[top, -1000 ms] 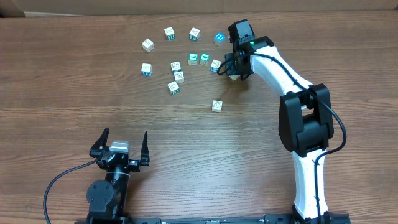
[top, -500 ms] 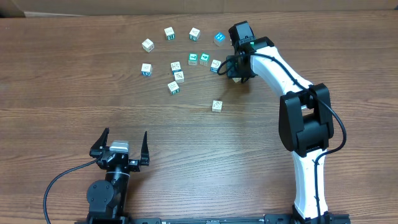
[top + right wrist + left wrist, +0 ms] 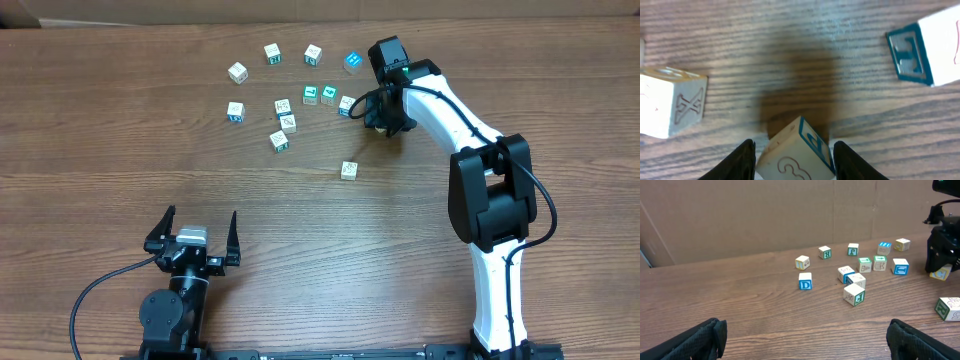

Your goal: Form a circle

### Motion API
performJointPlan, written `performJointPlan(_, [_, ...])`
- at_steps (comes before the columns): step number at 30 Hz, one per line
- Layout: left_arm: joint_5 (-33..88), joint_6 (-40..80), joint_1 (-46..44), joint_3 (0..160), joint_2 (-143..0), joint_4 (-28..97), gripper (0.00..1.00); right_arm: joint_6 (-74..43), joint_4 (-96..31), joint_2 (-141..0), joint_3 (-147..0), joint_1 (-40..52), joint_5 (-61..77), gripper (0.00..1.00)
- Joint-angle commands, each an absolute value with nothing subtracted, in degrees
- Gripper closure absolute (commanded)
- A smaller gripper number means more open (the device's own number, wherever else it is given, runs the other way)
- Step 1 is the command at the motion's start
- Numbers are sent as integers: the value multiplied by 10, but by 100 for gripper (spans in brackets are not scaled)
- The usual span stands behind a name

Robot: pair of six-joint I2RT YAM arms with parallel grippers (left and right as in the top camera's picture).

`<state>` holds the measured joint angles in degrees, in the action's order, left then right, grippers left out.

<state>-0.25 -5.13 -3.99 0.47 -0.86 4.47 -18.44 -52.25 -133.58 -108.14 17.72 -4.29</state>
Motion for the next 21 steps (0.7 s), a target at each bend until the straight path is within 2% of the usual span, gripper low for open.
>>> performJointPlan(1, [-4,-64,-37,3,-3,44,1,-189,-519,-1339,-1077,175,-44,53])
performJointPlan(5, [-4,-64,-37,3,-3,44,1,-189,-508,-1339,-1077,175,-44,53])
performJointPlan(12, [-4,-64,-37,3,-3,44,0,-203,-517,-1339,-1077,176,-41,68])
performJointPlan(21, [-4,-64,-37,3,-3,44,0,-268,-550,-1339,-1077,176,16,68])
